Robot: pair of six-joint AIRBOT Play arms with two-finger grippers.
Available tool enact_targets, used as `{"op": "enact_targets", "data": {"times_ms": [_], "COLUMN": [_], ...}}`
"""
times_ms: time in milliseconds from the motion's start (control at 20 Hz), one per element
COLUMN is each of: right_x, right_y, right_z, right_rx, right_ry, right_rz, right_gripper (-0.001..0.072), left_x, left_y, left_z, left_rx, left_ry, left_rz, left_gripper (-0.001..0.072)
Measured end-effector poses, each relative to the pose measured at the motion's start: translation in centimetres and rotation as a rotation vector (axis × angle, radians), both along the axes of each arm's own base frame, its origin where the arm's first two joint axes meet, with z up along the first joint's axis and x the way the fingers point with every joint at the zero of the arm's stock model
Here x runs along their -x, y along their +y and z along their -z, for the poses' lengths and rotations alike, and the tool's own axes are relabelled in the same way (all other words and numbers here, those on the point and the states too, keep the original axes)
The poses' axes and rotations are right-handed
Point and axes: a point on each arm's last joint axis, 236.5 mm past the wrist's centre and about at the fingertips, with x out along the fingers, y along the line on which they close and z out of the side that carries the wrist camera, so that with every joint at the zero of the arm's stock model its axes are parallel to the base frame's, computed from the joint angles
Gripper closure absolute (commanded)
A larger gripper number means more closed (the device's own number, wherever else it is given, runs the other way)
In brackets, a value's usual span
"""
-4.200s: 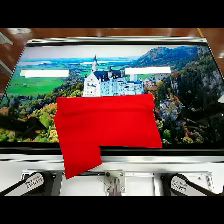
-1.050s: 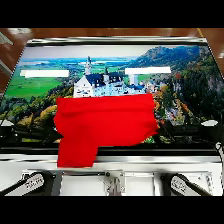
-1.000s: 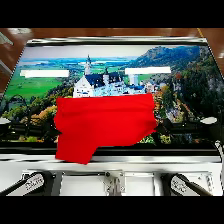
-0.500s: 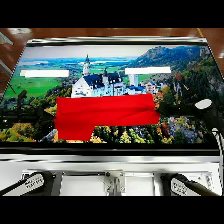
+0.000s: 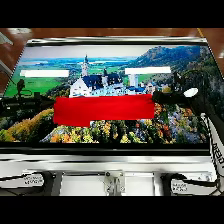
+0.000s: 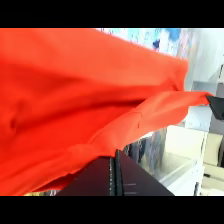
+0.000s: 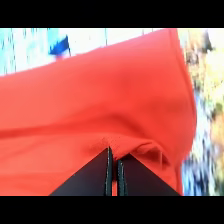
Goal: Fold the shirts.
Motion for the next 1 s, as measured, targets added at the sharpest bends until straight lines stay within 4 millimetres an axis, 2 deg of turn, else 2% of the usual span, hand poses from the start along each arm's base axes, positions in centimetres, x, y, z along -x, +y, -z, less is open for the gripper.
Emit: {"op": "enact_targets", "data": {"times_ms": [200, 350, 600, 750, 950, 1000], "right_x": [-2.6, -3.5, -4.2, -4.4, -4.3, -4.2], "right_y": [0.1, -0.1, -0.4, -0.5, -0.5, -0.5], "right_z": [0.0, 0.5, 1.2, 1.8, 3.3, 3.7], "right_rx": [0.000, -0.004, -0.003, -0.004, -0.012, -0.013], "right_ry": [-0.025, -0.023, -0.019, -0.010, 0.023, 0.030], "right_rz": [0.023, 0.050, 0.076, 0.090, 0.106, 0.108], "right_gripper": [0.0654, 0.0654, 0.0654, 0.0654, 0.0651, 0.0612], "left_x": [-2.5, -3.8, -6.4, -7.2, -7.5, -7.5], "left_y": [0.7, 1.4, 3.1, 3.6, 3.3, 3.0], "left_z": [0.1, 1.5, 2.8, 3.7, 5.4, 5.8], "left_rx": [0.016, 0.020, 0.043, 0.049, 0.060, 0.063], "left_ry": [-0.017, -0.002, -0.007, -0.004, 0.025, 0.033], "left_rz": [-0.006, -0.029, -0.142, -0.175, -0.181, -0.178], "left_gripper": [0.0670, 0.0670, 0.0669, 0.0669, 0.0668, 0.0661]}}
